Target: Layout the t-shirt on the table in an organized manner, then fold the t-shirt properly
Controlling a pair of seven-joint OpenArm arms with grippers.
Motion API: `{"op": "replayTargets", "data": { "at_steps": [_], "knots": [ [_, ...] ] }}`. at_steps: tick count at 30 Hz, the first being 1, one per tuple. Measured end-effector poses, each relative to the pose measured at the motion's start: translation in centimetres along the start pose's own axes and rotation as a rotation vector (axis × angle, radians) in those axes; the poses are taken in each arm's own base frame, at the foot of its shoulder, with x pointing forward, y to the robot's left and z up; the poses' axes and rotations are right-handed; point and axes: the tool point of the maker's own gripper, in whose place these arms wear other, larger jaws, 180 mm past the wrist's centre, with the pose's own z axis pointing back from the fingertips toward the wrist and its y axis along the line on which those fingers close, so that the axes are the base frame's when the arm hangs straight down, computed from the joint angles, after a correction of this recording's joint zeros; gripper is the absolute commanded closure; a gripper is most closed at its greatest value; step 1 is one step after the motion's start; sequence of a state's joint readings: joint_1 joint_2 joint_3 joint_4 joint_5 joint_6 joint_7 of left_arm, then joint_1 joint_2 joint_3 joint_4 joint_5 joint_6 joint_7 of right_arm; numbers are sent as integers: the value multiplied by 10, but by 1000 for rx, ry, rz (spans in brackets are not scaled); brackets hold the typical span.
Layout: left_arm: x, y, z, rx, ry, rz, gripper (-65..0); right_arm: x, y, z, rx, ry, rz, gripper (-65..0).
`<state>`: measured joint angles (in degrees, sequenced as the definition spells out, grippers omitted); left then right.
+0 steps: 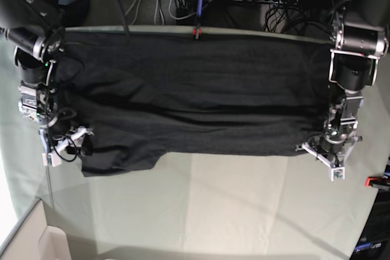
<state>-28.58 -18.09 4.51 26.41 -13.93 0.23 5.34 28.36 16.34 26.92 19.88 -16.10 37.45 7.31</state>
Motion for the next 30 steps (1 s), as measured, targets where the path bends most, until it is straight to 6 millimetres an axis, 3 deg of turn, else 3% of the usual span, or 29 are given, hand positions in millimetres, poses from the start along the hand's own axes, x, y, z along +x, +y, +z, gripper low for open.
{"op": "replayTargets", "data": {
  "at_steps": [3,6,8,9,13,17,20,22,30],
  "knots": [
    [0,0,0,0,0,0,-1,0,0,0,1,0,0,-285],
    [0,0,0,0,0,0,-1,-1,2,-1,4,4,-2,-148],
    [0,0,0,0,0,0,-1,-3,7,-3,11,8,-5,-23],
    [0,0,0,0,1,0,-1,-4,9,-4,16,10,-5,0],
    [0,0,0,0,0,-1,-1,3,15,-8,26,10,1,0],
    [5,-2,0,-4,-10,0,-1,35,11,-9,13,-53,40,0],
    [30,-8,3,-25,-69,43,-1,70,-2,0,-23,-131,99,0],
    [44,-7,4,-35,-83,68,-1,83,-6,4,-37,-165,118,0],
    [101,-9,21,-101,-149,166,-1,88,-7,5,-40,-170,131,0]
  ]
}}
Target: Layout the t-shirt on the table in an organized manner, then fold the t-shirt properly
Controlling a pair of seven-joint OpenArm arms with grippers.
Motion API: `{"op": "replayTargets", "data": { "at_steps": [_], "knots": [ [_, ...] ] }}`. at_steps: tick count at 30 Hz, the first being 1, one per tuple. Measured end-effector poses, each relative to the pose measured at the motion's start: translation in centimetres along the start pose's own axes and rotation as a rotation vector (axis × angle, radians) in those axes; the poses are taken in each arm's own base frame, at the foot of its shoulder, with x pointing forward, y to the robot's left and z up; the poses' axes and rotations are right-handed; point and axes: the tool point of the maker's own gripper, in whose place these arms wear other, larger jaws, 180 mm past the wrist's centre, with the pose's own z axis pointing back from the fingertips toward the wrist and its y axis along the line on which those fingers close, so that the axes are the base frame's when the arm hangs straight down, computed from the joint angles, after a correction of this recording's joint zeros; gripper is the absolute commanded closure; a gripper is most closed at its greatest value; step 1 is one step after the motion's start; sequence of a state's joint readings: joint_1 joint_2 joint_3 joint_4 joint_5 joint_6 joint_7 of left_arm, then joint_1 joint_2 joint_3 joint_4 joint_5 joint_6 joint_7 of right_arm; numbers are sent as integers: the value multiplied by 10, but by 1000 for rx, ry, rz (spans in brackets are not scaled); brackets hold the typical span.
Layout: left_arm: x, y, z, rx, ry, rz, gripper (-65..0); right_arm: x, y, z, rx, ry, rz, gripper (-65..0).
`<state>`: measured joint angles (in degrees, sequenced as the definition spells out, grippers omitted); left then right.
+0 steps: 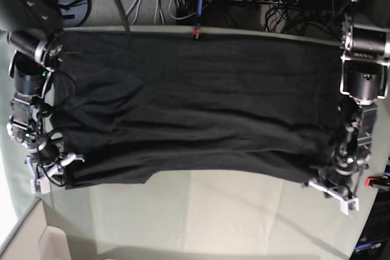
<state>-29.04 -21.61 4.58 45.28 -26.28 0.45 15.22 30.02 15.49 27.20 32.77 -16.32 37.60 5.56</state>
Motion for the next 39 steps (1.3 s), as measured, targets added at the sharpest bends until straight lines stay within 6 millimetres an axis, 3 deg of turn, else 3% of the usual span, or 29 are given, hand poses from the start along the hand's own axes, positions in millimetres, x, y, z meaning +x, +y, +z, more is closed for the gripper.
{"op": "replayTargets", "data": {
  "at_steps": [8,12,16,19,25,31,35,39],
  "knots": [
    [35,-6,8,-47,-73,67,-1,42,-10,9,-35,-109,61,0],
    [40,-3,12,-59,-83,108,-1,29,-21,18,-68,-49,41,0],
    [25,3,14,-55,-54,120,-1,32,-38,29,-116,-86,-15,0],
    [16,2,15,-61,-42,135,-1,28,-36,40,-124,-100,1,0],
    [-2,11,20,-46,-11,143,-1,-6,-23,62,-130,-53,40,0],
    [22,36,45,-17,-125,206,-1,-23,-10,79,-128,-45,64,0],
    [31,36,55,-28,-162,213,-1,-23,-4,84,-121,-62,47,0],
    [25,37,61,-30,-161,209,-1,-22,-5,94,-128,-78,66,0]
  ]
}}
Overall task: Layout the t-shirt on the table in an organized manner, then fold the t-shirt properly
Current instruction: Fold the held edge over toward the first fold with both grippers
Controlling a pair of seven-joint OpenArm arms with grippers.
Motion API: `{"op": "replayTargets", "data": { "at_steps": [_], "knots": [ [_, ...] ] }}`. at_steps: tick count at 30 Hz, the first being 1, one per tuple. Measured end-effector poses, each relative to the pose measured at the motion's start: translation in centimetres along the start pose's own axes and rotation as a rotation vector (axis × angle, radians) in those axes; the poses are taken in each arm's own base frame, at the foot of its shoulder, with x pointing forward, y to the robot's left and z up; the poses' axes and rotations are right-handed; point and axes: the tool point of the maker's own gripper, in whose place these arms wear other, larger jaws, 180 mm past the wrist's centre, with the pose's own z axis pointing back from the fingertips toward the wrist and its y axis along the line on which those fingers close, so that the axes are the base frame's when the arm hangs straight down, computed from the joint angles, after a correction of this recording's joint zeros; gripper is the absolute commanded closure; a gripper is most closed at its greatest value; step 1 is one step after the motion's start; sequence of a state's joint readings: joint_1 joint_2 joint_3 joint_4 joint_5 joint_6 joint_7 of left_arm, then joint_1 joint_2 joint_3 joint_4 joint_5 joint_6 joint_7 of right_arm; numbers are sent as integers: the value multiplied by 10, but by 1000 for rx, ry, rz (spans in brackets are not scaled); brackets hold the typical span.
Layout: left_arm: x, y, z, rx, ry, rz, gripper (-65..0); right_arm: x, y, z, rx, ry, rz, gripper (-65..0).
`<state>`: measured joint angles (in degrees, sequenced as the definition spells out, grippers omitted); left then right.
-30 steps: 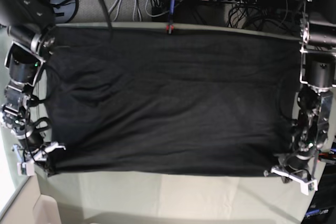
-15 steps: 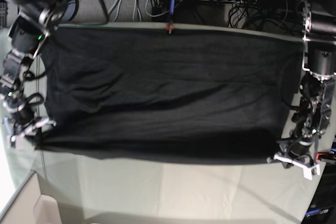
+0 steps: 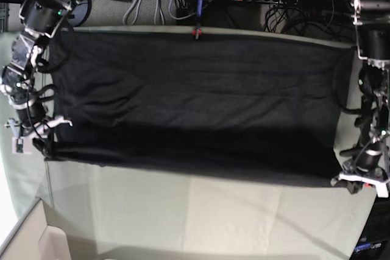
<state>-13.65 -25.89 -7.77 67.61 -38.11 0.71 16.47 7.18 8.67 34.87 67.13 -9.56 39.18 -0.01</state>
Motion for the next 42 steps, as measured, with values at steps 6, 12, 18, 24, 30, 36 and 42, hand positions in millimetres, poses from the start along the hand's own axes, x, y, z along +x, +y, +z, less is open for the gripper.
{"op": "replayTargets", "data": {
  "at_steps": [6,12,18,24,30,36,42],
  "knots": [
    [-25,16,25,19,28,5,-1,-22,6,20,1,44,16,0],
    [-60,44,51,83,78,39,-1,-33,8,37,4,37,-34,0],
    [-88,69,72,139,132,49,-1,-71,9,66,6,116,-63,0],
    [-117,72,87,153,191,57,-1,-84,14,76,5,136,-88,0],
    [-132,79,98,166,223,50,-1,-99,15,88,4,175,-92,0],
    [-138,83,103,174,238,49,-1,-100,15,89,4,175,-93,0],
    [-139,84,104,178,241,45,-1,-106,16,96,4,184,-93,0]
  ]
}}
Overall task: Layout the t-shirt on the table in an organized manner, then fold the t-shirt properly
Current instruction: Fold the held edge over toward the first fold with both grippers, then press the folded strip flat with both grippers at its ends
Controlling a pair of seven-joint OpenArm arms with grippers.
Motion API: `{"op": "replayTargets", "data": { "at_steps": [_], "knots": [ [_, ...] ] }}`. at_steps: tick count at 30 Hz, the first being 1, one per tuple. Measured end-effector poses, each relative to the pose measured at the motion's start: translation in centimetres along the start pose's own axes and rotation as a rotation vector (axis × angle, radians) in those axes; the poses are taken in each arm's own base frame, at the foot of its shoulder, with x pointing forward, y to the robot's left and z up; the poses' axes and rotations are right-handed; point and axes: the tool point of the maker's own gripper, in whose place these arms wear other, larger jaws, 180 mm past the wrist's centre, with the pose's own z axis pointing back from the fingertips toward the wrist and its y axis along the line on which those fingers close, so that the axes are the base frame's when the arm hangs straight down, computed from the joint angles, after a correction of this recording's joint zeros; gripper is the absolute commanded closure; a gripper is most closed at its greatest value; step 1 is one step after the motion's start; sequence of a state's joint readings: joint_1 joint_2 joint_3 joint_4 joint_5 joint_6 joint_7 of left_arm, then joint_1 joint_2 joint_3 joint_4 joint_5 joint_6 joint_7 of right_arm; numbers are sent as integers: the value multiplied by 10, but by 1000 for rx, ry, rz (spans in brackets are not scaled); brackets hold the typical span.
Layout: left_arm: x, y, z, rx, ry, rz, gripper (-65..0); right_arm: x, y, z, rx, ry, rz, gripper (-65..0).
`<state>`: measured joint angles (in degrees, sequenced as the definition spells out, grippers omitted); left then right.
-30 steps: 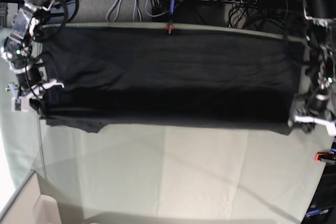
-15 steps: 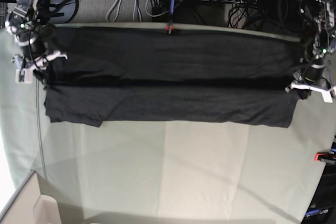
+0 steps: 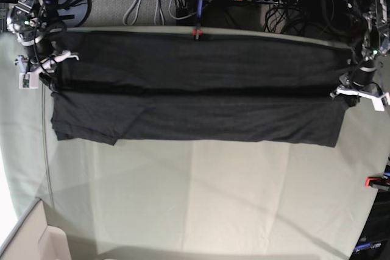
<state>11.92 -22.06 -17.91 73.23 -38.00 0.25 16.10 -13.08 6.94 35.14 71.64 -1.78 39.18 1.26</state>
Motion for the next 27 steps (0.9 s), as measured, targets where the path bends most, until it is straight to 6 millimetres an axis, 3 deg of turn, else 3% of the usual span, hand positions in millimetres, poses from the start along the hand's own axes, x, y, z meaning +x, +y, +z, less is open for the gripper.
{"op": "replayTargets", "data": {
  "at_steps": [4,10,13,17,19,24,27],
  "knots": [
    [-3,2,-1,5,6,2,-4,-1,1,9,3,-46,-3,0],
    [-24,15,-3,37,66,4,-7,-12,2,12,6,-28,-11,0],
    [-24,16,-3,38,64,4,-82,-19,3,12,6,-8,-22,0],
    [-25,17,-3,42,65,2,-255,-21,2,13,6,-4,-22,-104],
    [-24,17,-3,43,64,3,-311,-20,2,13,6,-6,-21,-170],
    [-24,17,-3,42,63,3,-386,-19,0,14,-2,-10,-22,-315],
    [-24,17,-2,42,62,6,-405,-14,-22,23,-71,-33,-39,-348]
  ]
}}
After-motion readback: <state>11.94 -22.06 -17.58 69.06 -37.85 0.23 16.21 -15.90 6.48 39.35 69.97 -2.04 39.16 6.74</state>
